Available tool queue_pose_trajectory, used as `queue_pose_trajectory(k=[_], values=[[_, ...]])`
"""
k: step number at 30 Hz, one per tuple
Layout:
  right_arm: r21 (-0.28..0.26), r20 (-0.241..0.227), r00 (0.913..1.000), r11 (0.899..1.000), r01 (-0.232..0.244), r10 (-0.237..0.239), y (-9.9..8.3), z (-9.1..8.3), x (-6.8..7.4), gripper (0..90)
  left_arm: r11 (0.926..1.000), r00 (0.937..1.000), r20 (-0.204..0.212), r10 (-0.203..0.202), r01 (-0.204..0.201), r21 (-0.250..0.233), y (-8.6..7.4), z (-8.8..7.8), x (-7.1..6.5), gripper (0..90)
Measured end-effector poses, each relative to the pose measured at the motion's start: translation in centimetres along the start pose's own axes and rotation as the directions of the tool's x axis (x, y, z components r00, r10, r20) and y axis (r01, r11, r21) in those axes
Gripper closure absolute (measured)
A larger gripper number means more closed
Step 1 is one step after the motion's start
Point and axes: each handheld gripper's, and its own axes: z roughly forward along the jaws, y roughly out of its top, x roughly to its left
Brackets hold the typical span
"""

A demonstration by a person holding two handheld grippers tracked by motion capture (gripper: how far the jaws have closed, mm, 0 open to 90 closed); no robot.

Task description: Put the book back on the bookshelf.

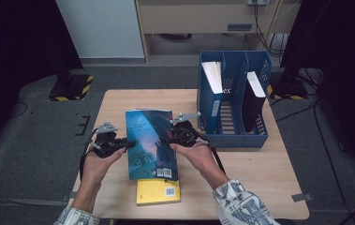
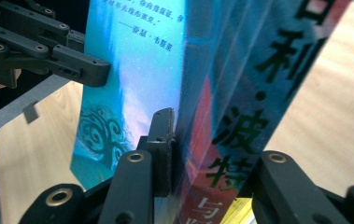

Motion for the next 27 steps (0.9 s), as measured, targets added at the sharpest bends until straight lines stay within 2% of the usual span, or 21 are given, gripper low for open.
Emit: queue_pose_trajectory(k=[6, 17, 23, 27], values=[[-0.027, 0.03, 0.9992, 0.999, 0.026, -0.025, 1.6, -0.2, -0.1, 71.6, 0.9992, 0.9982, -0.045, 0.039, -0.04, -0.009, 1.2, -0.1, 0.2, 73.2], [-0.088, 0.079, 0.9959, 0.995, 0.052, -0.045, 3.2, 0.1, -0.6, 73.3, 0.9965, 0.993, -0.106, 0.053, -0.059, -0.059, 2.8, 0.4, 1.0, 73.6], [-0.082, 0.07, 0.997, 0.996, 0.037, -0.032, 2.8, 0.3, -0.9, 73.1, 0.9964, 0.9933, -0.098, 0.061, -0.066, -0.054, 2.7, 0.4, 0.9, 73.6], [-0.085, 0.065, 0.9971, 0.995, 0.045, -0.04, 2.3, 0.0, -0.8, 72.6, 0.9952, 0.9941, -0.089, 0.062, -0.068, -0.07, 2.3, 0.1, 0.7, 73.4]])
